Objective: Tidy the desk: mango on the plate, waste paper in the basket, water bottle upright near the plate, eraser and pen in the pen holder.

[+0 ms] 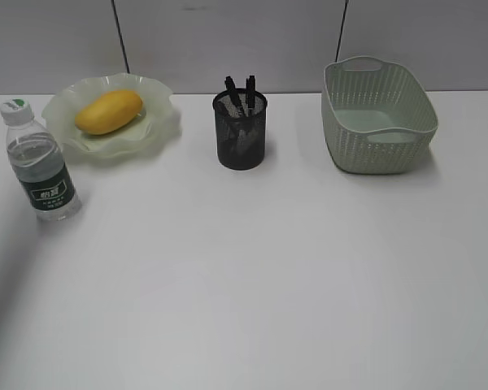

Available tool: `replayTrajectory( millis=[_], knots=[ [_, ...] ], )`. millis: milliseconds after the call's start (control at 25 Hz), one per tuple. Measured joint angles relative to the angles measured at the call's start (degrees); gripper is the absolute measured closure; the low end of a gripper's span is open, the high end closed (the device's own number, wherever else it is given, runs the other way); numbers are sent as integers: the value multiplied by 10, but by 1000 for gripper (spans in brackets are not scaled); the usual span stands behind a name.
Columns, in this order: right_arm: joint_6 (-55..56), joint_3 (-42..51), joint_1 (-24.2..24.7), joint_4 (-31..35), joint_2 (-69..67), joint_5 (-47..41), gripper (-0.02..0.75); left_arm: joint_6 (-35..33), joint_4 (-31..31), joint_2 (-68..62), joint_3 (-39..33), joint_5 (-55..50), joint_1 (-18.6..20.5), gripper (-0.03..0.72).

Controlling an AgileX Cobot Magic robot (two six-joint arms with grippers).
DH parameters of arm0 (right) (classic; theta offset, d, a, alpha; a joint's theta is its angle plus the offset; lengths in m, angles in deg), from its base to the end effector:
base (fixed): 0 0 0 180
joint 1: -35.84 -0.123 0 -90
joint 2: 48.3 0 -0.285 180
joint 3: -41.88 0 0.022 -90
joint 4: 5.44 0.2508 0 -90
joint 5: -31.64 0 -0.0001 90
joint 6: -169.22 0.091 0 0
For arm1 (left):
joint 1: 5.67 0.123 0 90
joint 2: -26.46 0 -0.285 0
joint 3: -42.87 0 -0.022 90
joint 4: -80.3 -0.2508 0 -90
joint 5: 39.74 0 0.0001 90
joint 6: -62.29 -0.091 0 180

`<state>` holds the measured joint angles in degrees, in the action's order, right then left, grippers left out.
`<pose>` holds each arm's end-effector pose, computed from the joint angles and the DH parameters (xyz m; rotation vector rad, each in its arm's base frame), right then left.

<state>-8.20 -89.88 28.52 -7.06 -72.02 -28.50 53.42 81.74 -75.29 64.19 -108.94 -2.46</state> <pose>0.0382 0.0026 0.2752 -0.0990 2.3036 0.0530 0.3472 0.0173 0.3869 0.1256 2.6085 0.0409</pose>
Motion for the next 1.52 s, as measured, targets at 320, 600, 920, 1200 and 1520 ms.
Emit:
replayTrajectory(
  millis=[320,600,920,1200,1520],
  knots=[
    [0,0,0,0,0,0,260,-10,25,320,-285,60,-4,261],
    [0,0,0,0,0,1,260,-10,26,601,-490,113,-4,261],
    [0,0,0,0,0,1,260,-8,63,784,-592,88,-4,263],
    [0,0,0,0,0,1,260,12,71,865,-652,36,-4,263],
    [0,0,0,0,0,1,260,52,51,943,-664,44,-4,265]
  ],
)
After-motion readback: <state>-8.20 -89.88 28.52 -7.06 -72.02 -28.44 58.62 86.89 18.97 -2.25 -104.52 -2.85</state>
